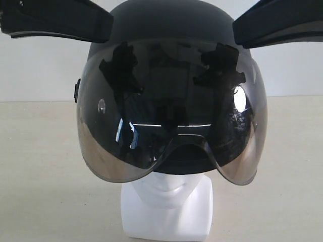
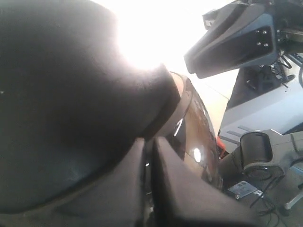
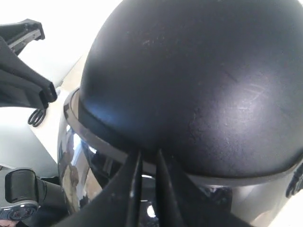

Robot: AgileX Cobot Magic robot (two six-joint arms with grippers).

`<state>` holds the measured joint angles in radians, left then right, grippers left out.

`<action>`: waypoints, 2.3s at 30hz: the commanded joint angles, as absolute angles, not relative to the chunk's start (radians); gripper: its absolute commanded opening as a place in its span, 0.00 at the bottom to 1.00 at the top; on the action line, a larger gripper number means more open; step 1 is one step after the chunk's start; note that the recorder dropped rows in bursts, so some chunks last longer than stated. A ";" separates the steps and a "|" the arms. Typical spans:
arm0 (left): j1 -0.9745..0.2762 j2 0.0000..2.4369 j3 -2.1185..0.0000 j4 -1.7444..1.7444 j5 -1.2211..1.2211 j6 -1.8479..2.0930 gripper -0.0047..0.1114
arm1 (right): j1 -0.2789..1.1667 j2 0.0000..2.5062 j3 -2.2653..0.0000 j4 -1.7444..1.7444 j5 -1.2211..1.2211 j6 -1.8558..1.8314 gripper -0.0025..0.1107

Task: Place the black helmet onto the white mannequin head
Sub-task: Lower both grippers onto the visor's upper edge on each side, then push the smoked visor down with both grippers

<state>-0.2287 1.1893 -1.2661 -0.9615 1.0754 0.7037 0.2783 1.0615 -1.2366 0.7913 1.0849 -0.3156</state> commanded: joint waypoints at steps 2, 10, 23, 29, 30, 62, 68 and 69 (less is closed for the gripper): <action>-0.234 1.195 -1.272 -0.859 1.078 0.712 0.08 | 0.278 1.059 -1.234 0.794 1.068 -0.348 0.13; -0.234 1.197 -1.272 -0.848 1.099 0.700 0.08 | 0.278 1.063 -1.234 0.776 1.084 -0.353 0.13; -0.234 1.236 -1.269 -0.835 1.136 0.694 0.08 | 0.278 1.110 -1.234 0.785 1.146 -0.358 0.13; -0.234 1.235 -1.267 -0.758 1.159 0.670 0.08 | 0.278 1.110 -1.234 0.786 1.185 -0.358 0.13; -0.234 1.235 -1.267 -0.758 1.159 0.670 0.08 | 0.278 1.110 -1.234 0.786 1.185 -0.358 0.13; -0.232 1.224 -1.159 -0.743 1.114 0.645 0.08 | 0.278 1.130 -1.234 0.771 1.221 -0.358 0.13; -0.232 1.152 -1.239 -0.897 1.083 0.675 0.08 | 0.278 1.130 -1.234 0.771 1.221 -0.358 0.13; -0.232 1.146 -1.255 -0.919 1.056 0.684 0.08 | 0.278 1.130 -1.234 0.771 1.221 -0.358 0.13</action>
